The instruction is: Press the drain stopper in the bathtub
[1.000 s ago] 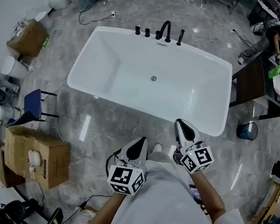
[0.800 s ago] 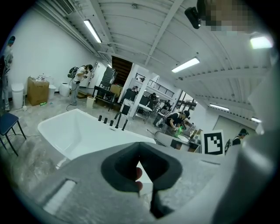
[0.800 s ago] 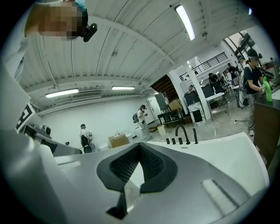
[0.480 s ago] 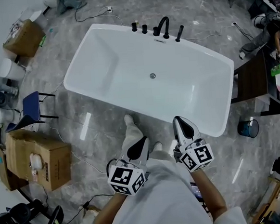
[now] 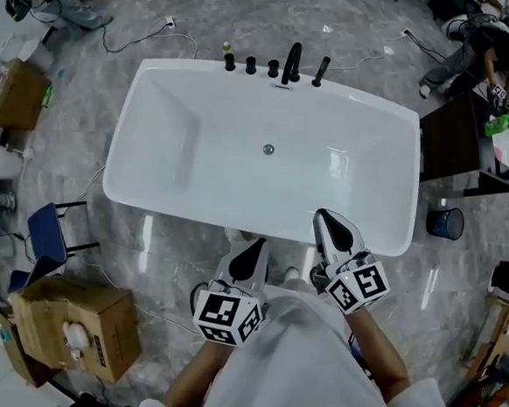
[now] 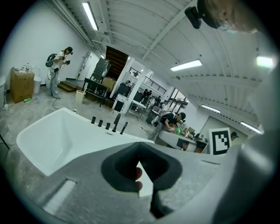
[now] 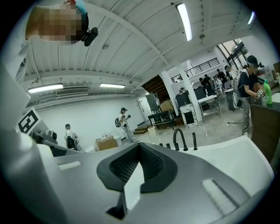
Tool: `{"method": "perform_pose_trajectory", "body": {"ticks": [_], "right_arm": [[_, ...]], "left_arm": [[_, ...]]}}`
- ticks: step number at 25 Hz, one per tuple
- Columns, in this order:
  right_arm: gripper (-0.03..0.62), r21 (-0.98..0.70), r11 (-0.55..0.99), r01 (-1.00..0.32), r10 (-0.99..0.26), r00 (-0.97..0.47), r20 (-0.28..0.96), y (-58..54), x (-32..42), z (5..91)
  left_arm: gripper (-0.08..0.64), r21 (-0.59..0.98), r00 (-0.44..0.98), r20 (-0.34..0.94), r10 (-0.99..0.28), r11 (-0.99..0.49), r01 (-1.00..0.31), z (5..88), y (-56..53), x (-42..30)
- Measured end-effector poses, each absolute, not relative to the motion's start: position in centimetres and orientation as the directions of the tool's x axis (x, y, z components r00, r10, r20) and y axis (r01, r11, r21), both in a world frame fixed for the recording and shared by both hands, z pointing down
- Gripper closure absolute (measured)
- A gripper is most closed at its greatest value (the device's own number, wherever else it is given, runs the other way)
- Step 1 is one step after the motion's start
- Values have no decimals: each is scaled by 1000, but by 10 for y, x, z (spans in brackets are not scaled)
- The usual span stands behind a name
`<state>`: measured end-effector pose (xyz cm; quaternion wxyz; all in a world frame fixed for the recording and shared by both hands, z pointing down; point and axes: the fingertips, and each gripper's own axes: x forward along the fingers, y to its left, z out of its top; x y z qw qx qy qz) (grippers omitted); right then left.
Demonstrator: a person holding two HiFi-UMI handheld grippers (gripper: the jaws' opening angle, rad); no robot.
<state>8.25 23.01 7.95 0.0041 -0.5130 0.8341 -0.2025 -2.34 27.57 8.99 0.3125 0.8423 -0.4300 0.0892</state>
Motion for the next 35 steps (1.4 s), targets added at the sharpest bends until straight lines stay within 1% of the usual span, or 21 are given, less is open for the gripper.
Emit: {"method": "perform_pose_trajectory", "body": {"ticks": [5,12,19,26,35], "right_arm": [[597,-332,360,-872,-870,-443,219,187,52,79],[597,-285,348,-893,-875,-419,244,147,12,72],[597,-258,361,-896,-853,-429,297,122,7,81],[597,-282,426,-860,-785,-506,358,90,19,105],[597,-294,522,-801,-697,-599,394,46,11,152]], "left_arm": [[560,438,641,414,-646,-476,-763,91,215,-64],[560,473,681,391,-619,-499,-726,100,172,-101],[560,500,684,403,-608,-480,-721,113,143,-108],[560,504,620,431,-655,-396,-768,119,124,-96],[561,511,551,497,-671,-286,-810,167,108,-97]]}}
